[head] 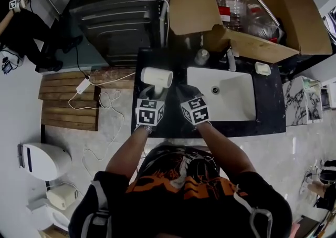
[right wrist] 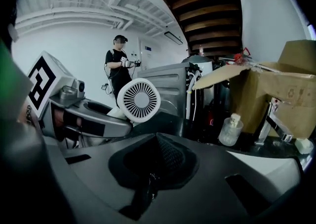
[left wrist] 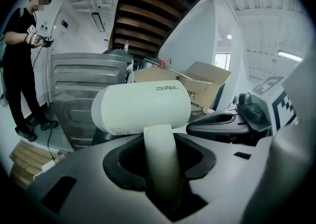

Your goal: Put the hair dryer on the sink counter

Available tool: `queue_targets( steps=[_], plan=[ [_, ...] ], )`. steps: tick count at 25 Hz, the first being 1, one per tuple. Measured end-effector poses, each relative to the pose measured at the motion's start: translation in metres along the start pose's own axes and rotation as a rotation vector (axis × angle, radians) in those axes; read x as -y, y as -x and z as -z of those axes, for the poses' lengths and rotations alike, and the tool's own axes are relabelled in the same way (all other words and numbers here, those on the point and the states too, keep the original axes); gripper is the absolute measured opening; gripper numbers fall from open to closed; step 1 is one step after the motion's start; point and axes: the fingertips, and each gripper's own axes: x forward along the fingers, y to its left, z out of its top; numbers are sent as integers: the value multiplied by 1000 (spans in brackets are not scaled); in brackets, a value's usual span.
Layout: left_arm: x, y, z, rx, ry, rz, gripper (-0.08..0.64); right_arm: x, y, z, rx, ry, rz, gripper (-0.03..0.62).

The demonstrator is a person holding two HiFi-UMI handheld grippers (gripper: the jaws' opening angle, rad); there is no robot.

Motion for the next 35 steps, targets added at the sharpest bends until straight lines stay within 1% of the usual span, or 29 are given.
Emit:
queue_targets(
  steps=[8, 12, 19, 22, 25, 28, 30, 33, 35],
  plan=[
    [-14, -30, 35, -134, -1, -19, 176, -3, -30, 45, -145, 66, -26, 14],
    [-20, -41, 48, -199, -1, -26, 176, -3, -43, 59, -201, 69, -37, 14],
    [-33, -57, 63, -290, 13, -47, 176, -4, -59, 79, -332, 76, -48, 14],
    [-40, -64, 68, -292, 7, -52, 176, -4, -63, 86, -375, 67, -58, 14],
    [-48, -62, 74, -330, 20, -74, 178, -2, -69, 92, -396, 71, -62, 14],
    [-49, -63, 75, -339, 42, -65, 178, -4, -72, 89, -399, 77, -67, 14],
    [-48, -65, 75, -350, 35, -58, 179, -5, -75, 87, -396, 84, -65, 14],
    [-46, -69, 80, -404, 29, -32, 184, -7, -80, 89, -399, 88, -66, 14],
    [-47, -70, 84, -449, 24, -31, 187, -10, -80, 92, -411, 84, -71, 14]
  ],
)
